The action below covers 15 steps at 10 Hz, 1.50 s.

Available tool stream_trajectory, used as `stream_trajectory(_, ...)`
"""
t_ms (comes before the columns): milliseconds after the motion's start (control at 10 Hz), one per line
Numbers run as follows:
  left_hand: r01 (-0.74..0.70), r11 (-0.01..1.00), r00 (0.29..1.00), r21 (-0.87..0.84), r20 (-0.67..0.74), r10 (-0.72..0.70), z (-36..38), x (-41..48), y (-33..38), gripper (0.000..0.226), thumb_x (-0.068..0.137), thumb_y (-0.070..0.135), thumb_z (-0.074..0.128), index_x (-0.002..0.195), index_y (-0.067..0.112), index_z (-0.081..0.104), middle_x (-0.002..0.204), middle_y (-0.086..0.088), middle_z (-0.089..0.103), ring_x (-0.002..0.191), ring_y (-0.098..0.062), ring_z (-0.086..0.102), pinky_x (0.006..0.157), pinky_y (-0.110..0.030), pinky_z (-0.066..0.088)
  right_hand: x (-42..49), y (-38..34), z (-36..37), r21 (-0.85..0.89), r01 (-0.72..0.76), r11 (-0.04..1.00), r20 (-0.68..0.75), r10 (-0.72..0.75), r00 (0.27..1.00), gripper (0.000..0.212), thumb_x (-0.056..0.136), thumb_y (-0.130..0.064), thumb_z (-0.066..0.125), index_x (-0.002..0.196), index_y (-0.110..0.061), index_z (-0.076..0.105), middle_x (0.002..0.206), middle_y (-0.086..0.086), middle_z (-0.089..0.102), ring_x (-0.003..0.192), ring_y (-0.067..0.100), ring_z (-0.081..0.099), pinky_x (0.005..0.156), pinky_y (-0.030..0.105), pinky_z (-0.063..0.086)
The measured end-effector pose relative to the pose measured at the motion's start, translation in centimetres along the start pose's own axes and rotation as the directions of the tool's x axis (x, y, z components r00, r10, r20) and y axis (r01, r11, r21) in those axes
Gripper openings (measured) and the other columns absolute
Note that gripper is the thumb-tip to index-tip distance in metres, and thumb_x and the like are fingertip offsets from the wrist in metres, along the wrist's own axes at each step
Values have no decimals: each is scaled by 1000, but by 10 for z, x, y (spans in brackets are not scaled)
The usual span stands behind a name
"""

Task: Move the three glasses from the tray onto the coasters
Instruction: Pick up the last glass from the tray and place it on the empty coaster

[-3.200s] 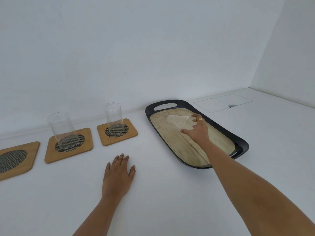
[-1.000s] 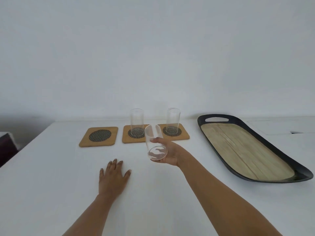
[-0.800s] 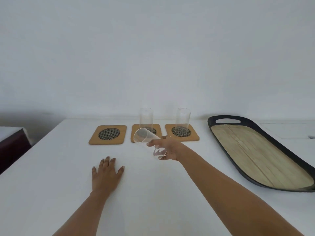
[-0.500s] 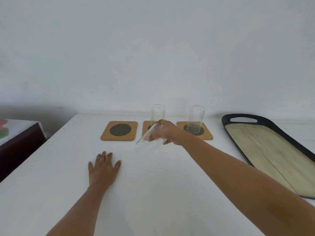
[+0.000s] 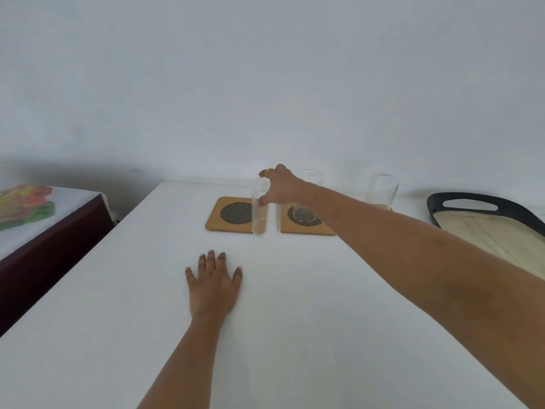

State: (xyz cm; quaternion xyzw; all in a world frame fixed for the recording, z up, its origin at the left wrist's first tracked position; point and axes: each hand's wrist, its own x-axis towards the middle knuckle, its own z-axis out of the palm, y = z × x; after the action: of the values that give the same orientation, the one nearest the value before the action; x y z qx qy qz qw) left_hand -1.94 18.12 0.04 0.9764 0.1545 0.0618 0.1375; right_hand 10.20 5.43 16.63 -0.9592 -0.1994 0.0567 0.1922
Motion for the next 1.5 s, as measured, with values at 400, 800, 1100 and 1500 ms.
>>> stream_trajectory(400,-11,1000,999,27,-41,12,2,0,0,59,95,48,28,144,14,24,156,-8,22,146,-23,13,117,-52,11,57,-28,26,-2,41,999,-174,-40,984,69,90,-32,59,140,4,28,143,20,37,132,34,35,107,34,30)
stream_trajectory(800,-9,999,999,30,-40,10,3,1,1,60,95,48,27,144,14,23,157,-9,21,146,-24,12,117,-53,10,88,-22,64,87,61,994,-167,-46,985,61,94,-20,55,142,5,27,152,20,26,143,31,19,114,33,20)
stream_trajectory(1100,-2,1000,1000,26,-30,3,3,1,1,60,95,48,27,145,15,22,157,-8,20,146,-23,11,117,-52,9,95,-16,70,103,91,990,-189,-70,979,63,95,-22,52,145,2,21,157,19,15,147,28,7,118,35,14)
stream_trajectory(1500,2,1000,999,31,-42,0,3,0,1,60,95,49,27,144,15,23,157,-8,21,146,-23,13,117,-52,10,98,-15,74,68,101,993,-242,-82,967,64,95,-27,51,145,1,23,156,16,19,146,27,12,116,34,19)
